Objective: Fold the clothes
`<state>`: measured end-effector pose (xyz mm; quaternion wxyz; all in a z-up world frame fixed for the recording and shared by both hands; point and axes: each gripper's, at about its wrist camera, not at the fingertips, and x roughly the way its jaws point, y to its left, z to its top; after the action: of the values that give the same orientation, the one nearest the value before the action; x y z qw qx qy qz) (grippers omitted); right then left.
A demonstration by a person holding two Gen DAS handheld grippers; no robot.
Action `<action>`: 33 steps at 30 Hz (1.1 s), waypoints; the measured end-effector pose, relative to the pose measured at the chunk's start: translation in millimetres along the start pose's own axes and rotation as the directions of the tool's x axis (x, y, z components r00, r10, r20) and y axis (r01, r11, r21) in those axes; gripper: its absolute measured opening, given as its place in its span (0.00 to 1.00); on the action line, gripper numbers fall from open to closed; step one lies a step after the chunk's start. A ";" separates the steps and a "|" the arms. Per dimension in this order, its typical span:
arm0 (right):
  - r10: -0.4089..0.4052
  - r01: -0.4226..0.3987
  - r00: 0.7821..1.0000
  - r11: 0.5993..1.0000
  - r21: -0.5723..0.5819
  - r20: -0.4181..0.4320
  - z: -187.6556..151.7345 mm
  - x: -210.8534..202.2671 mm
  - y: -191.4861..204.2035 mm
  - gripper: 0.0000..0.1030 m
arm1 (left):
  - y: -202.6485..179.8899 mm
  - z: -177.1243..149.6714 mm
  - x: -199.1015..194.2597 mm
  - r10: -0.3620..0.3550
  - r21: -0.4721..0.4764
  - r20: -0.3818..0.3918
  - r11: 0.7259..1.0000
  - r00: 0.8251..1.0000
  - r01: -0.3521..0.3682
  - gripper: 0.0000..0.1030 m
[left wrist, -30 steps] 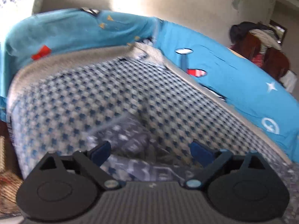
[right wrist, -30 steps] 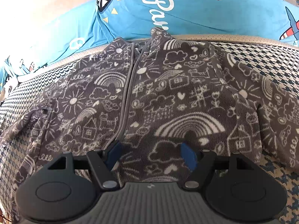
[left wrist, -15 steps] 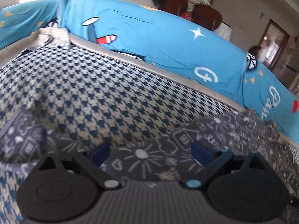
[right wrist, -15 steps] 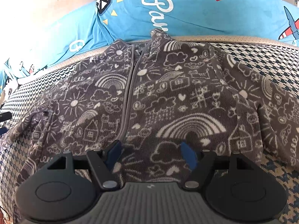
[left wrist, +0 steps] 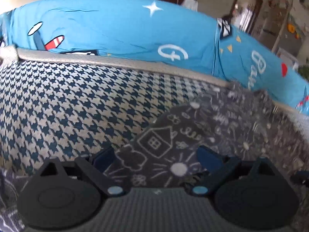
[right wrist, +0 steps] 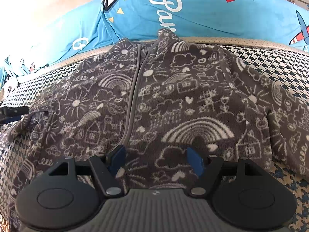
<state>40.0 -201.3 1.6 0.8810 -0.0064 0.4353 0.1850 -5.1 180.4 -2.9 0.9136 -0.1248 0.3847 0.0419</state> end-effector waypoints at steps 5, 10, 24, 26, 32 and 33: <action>-0.001 0.001 1.000 1.000 -0.007 -0.001 0.5 0.4 0.4 0.69 | 2.2 4.6 14.6 -0.015 -0.003 -0.030 1.000 0.999 0.015 0.94; -0.006 0.006 1.000 1.000 -0.025 -0.002 0.2 0.7 2.4 0.69 | 4.9 7.1 26.7 -0.026 -0.003 -0.042 1.000 0.999 0.026 0.94; -0.012 0.012 1.000 0.999 -0.038 -0.002 0.1 2.0 3.9 0.70 | -26.6 10.0 39.7 -0.006 0.087 0.013 0.996 1.000 0.005 0.23; -0.011 0.011 1.000 0.999 -0.035 -0.003 0.3 2.0 3.6 0.70 | -31.6 13.2 40.2 0.020 0.087 0.033 0.996 0.999 -0.022 0.21; 0.001 -0.001 1.000 1.000 -0.023 -0.004 0.4 1.7 1.4 0.70 | -45.4 39.8 28.3 0.065 0.047 0.155 0.996 0.986 -0.073 0.20; 0.001 -0.001 1.000 1.000 -0.024 -0.005 0.8 1.8 1.4 0.70 | -45.1 45.4 26.0 0.049 0.017 0.165 0.998 0.985 -0.052 0.20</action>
<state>41.1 -199.3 0.9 0.8797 -0.0170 0.4354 0.1906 52.3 148.1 18.0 0.9421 -0.1013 0.3116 0.0710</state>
